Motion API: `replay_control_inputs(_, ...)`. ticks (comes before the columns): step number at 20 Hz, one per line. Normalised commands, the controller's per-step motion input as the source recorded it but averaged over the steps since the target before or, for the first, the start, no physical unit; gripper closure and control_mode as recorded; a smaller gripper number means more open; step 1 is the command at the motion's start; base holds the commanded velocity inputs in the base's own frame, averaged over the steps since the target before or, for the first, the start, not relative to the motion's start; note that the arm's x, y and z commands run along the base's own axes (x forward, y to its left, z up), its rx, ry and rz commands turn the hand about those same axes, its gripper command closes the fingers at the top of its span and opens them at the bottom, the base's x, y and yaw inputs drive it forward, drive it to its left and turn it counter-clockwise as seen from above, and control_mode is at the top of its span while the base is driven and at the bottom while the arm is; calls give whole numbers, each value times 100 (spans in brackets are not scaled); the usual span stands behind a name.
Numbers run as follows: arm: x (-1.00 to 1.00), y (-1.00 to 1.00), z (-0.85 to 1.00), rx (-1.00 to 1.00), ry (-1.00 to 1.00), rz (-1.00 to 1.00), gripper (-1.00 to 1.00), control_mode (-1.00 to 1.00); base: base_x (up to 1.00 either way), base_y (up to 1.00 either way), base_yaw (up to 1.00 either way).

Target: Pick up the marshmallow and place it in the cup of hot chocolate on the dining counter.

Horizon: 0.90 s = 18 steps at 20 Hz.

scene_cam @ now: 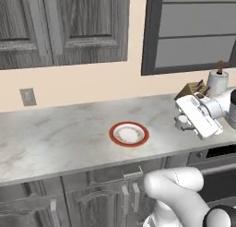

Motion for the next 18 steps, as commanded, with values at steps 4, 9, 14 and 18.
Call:
replay_control_inputs(4,0,0,0,0,0,0,100,100,-12,-74,-62)
replay_control_inputs(9,0,0,0,0,0,0,100,100,0,-25,-91)
replay_control_inputs(14,0,0,0,0,0,0,100,100,0,-22,-91)
replay_control_inputs(18,0,0,0,0,0,0,100,100,0,-28,-89)
